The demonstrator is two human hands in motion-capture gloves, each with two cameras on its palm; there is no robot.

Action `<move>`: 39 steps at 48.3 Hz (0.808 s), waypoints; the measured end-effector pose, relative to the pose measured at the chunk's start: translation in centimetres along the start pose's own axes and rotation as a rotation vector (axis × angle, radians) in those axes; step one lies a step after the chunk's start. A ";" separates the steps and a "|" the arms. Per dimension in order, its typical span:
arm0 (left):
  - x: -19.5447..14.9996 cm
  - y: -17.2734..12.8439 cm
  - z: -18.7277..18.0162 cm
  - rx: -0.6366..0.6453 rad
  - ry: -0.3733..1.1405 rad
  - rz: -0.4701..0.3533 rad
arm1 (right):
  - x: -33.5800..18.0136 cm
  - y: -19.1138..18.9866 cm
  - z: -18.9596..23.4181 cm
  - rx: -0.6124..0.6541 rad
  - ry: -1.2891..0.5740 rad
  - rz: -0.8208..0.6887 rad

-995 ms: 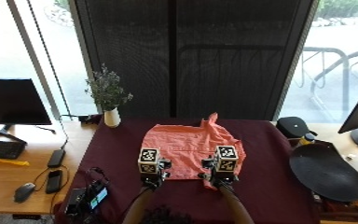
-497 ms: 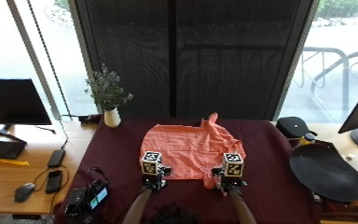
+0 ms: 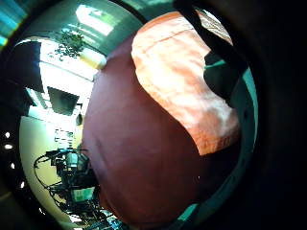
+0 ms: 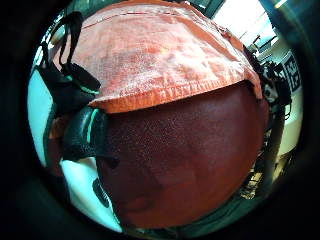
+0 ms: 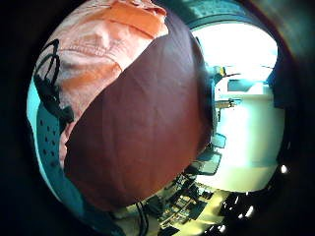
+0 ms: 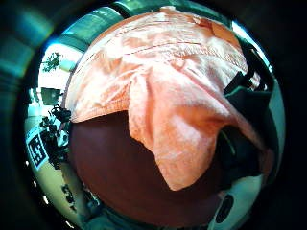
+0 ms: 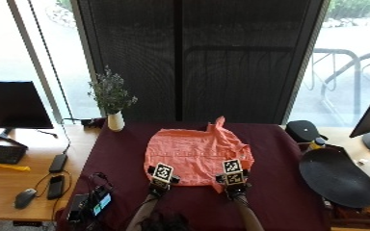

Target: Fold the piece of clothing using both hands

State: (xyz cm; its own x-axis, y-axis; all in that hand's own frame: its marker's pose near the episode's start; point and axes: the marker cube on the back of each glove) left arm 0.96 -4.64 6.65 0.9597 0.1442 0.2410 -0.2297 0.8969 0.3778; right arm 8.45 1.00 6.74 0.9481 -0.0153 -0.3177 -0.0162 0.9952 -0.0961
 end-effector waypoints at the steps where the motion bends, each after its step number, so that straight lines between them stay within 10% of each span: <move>1: 0.1 0.0 0.3 -0.016 0.006 0.007 | 0.2 0.1 -0.1 -0.003 0.003 0.002; 7: 0.4 1.9 2.4 -0.272 0.053 0.058 | 1.6 -0.3 1.0 -0.106 -0.053 -0.035; 14: -0.2 3.6 -3.5 -0.513 0.053 0.134 | 3.1 0.8 -1.8 -0.207 -0.078 -0.134; 23: -2.7 -1.5 -7.7 -0.619 0.085 0.130 | 5.1 -2.8 -10.3 -0.104 -0.115 -0.093; 39: -7.7 -15.8 -5.0 0.060 0.027 -0.398 | 2.8 -17.8 -15.6 0.472 -0.193 0.263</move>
State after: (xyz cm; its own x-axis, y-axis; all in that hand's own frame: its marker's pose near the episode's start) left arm -2.01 -17.88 -5.65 0.9793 -0.1983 0.0419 0.1531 0.8592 0.4883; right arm 6.47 -18.24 -7.16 0.9730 0.2120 -0.0915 -0.1575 0.8992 0.4082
